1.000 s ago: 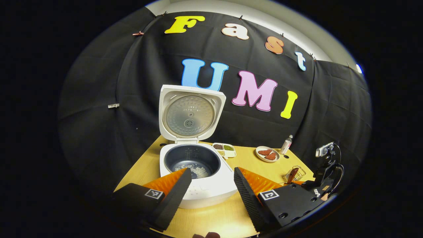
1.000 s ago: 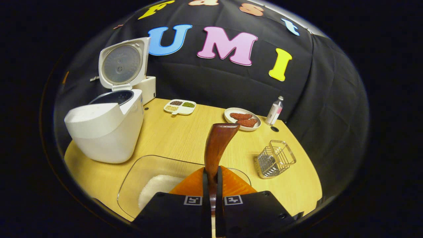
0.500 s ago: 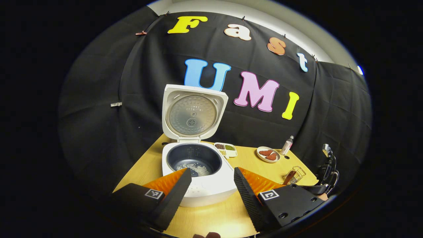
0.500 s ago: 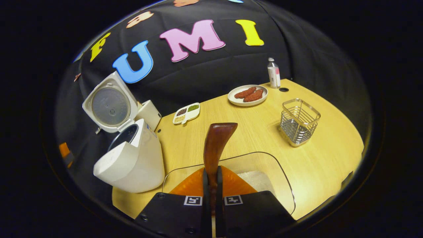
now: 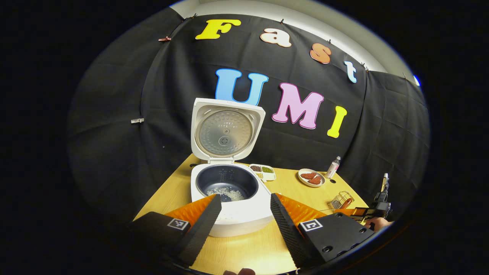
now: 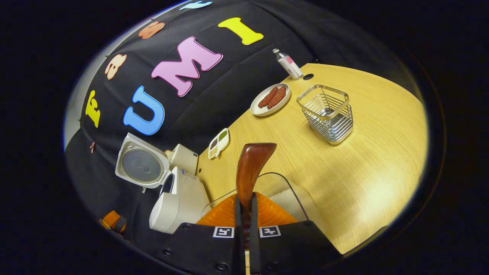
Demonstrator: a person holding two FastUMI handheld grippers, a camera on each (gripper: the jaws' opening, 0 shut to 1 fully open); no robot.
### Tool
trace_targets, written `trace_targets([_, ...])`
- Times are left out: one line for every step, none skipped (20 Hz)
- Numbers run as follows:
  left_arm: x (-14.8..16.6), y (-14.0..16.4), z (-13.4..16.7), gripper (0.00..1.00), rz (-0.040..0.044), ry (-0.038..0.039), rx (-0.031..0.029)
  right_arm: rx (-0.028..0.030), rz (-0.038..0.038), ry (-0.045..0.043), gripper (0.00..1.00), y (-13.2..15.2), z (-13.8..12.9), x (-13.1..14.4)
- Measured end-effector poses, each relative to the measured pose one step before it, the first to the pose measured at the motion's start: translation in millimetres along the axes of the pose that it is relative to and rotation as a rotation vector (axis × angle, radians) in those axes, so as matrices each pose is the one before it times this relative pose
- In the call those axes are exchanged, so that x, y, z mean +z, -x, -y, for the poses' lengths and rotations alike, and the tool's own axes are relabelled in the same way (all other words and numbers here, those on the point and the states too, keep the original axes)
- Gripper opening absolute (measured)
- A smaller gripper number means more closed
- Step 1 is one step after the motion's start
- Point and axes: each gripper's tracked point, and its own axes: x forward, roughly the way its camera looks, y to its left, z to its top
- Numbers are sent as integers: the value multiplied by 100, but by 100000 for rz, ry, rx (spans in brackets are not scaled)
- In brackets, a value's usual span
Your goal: Close the left gripper, press the button to open the rice cooker; take a wooden spoon from the chopstick holder with the right hand, scoop a spoonful of rice and pour it into the rice cooker, then put the wooden spoon back into the chopstick holder.
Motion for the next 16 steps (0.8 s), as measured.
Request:
trace_targets([-69,91,65,90,-96,45,-199,1322,618,-2738,9,393,6,487])
trace_targets([61,-8,13,90,142,-34,-33,774,821,-2668,9,305,47,535])
trace_targets([-10,-69,163,90,69,87,-194,466,425,-2753,9,293,-20,455])
trace_targets([89,5,127,90,113,303,-115,79,978,-2627,9,401,-21,470])
trace_targets([-49,-24,166,90,140,248,-268,269,476,-2334,9,295,-125,397])
trace_targets([34,39,158,90,138,20,-129,988,176,-2246,10,352,-492,204])
trace_targets([14,75,101,90,127,-161,-287,1772,482,-2657,10,242,-664,384])
trace_targets([-24,33,129,90,77,-185,-228,1565,358,-2543,9,120,-718,218])
trace_targets([-77,99,77,90,25,-220,-170,1615,561,-3270,9,211,-784,345])
trace_targets([39,25,57,90,260,-247,-99,1181,912,-2694,9,279,-726,281])
trace_targets([52,-69,24,90,43,-112,-64,992,871,-1997,9,138,-751,224])
trace_targets([-16,39,-33,90,-106,116,33,966,751,-1525,10,132,-925,47])
trace_targets([-204,-7,2,90,-128,179,72,755,178,-1197,9,159,-998,-72])
trace_targets([-102,61,-84,90,-65,256,176,706,-47,-739,9,-34,-1095,-155])
trace_targets([-119,112,-81,90,13,217,25,698,-332,-737,9,-165,-1123,-180])
trace_targets([-30,31,-130,90,23,84,198,1052,-114,-597,9,-287,-1316,-158])
